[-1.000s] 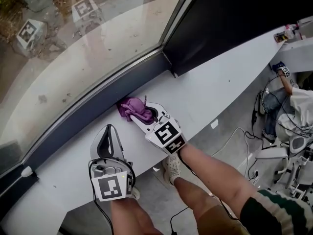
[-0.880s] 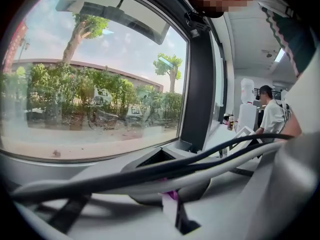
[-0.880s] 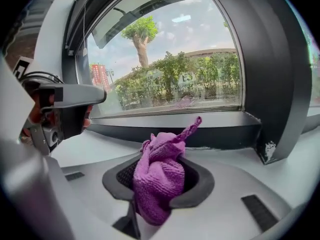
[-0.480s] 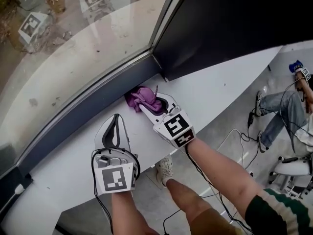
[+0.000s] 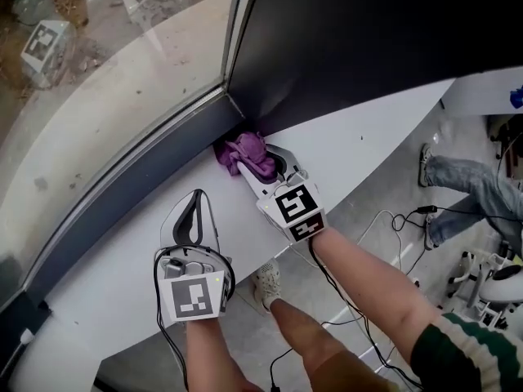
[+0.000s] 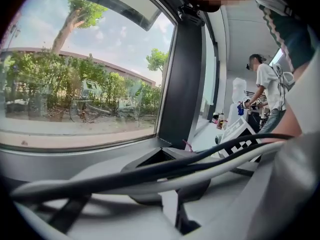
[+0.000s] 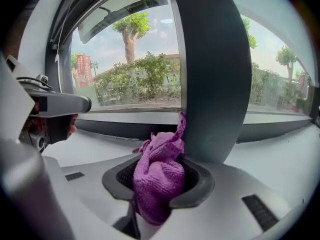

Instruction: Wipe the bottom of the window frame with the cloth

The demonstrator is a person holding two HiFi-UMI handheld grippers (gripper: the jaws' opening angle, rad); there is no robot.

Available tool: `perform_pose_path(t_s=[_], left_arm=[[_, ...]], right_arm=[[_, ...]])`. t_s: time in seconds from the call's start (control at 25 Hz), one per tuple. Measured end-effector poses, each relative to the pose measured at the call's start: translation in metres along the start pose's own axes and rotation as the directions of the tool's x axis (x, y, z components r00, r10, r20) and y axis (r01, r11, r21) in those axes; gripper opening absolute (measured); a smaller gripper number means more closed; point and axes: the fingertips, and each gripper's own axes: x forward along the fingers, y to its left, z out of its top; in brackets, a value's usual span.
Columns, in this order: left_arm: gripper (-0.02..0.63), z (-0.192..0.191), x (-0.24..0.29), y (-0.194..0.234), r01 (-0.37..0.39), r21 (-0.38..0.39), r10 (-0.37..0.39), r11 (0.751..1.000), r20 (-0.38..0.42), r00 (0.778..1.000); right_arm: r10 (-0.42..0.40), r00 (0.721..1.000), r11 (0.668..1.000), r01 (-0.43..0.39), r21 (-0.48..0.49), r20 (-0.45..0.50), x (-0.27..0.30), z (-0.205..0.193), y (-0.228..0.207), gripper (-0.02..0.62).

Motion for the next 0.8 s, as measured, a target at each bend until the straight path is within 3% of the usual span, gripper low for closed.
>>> perform_pose_path(t_s=[0.2, 0.52, 0.8], left_arm=[[0.005, 0.003, 0.007, -0.011, 0.024, -0.004, -0.024, 1.0, 0.012, 1.0], [0.005, -0.004, 0.016, -0.02, 0.003, 0.0, -0.003, 1.0, -0.04, 0.999], [0.005, -0.01, 0.006, -0.02, 0.036, 0.006, -0.036, 0.999, -0.039, 0.999]], right_arm=[[0.007, 1.0, 1.0, -0.007, 0.001, 0.008, -0.004, -0.001, -0.003, 0.149], [0.017, 1.0, 1.0, -0.017, 0.006, 0.005, -0.009, -0.005, -0.018, 0.149], [0.026, 0.999, 1.0, -0.026, 0.01, -0.02, -0.009, -0.017, 0.001, 0.149]])
